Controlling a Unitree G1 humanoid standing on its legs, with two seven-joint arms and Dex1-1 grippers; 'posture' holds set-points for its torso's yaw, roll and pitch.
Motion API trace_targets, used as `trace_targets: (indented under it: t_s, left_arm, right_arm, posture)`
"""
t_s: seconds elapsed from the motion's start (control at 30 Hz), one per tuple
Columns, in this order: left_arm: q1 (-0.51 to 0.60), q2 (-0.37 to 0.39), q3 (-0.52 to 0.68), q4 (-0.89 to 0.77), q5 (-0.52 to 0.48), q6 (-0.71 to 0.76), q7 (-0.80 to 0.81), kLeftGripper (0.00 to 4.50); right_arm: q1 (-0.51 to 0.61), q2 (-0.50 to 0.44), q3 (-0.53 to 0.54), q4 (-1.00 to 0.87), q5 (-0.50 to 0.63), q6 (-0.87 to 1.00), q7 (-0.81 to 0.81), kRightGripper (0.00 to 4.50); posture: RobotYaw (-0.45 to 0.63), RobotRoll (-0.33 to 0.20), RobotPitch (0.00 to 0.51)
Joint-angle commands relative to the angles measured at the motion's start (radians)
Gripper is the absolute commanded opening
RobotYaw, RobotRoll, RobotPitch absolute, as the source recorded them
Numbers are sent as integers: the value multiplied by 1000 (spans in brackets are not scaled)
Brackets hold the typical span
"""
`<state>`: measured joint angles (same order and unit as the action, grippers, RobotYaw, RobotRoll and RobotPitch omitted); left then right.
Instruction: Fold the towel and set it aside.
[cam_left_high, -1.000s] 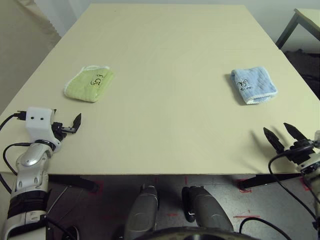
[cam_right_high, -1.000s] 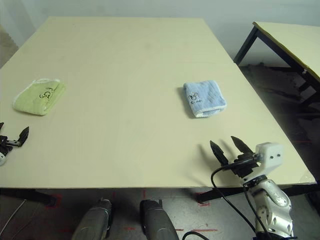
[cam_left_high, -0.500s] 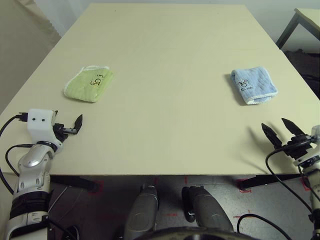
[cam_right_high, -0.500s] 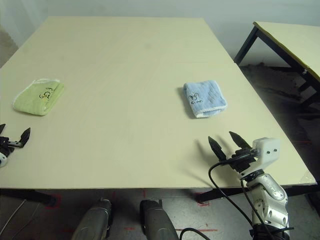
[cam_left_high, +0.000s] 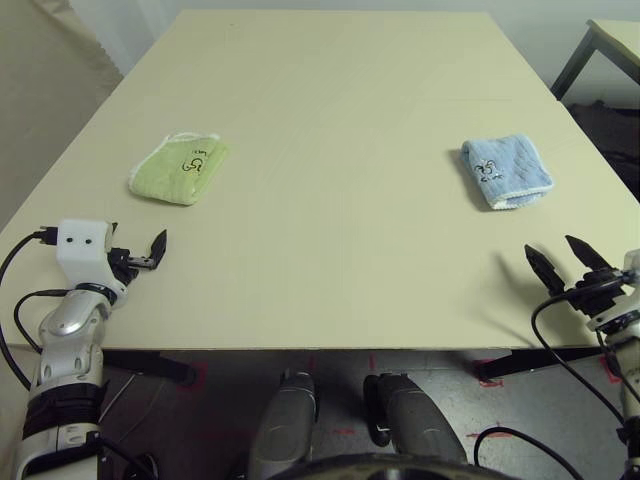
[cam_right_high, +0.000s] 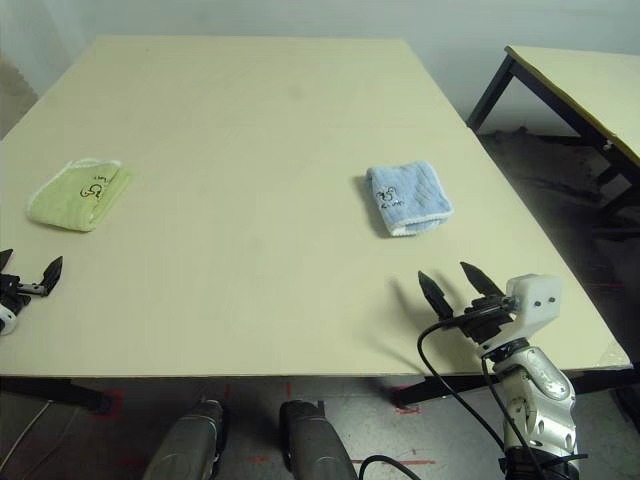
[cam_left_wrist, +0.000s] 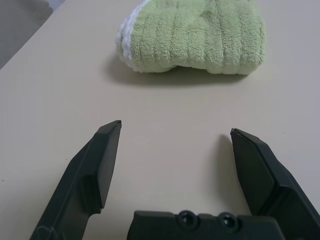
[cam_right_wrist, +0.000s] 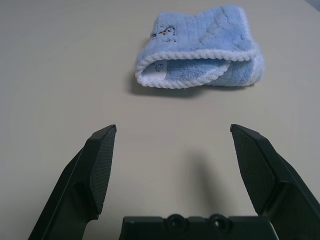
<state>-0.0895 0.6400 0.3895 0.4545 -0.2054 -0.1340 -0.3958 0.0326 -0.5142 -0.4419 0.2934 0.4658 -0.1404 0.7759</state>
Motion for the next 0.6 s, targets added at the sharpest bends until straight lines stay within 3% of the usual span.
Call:
trace_targets:
  t_s: [0.03,0.6]
  left_arm:
    - [14,-9,3,9,2,3,2,4476]
    - [13,-7,1,22,3,2,0,4476]
  right_arm:
    - [8,2,-4,-4,1,-4,-3,4500]
    - [2,2,-5,11,-3,-13,-4,4500]
  posture:
    - [38,0,137]
    - [37,0,137]
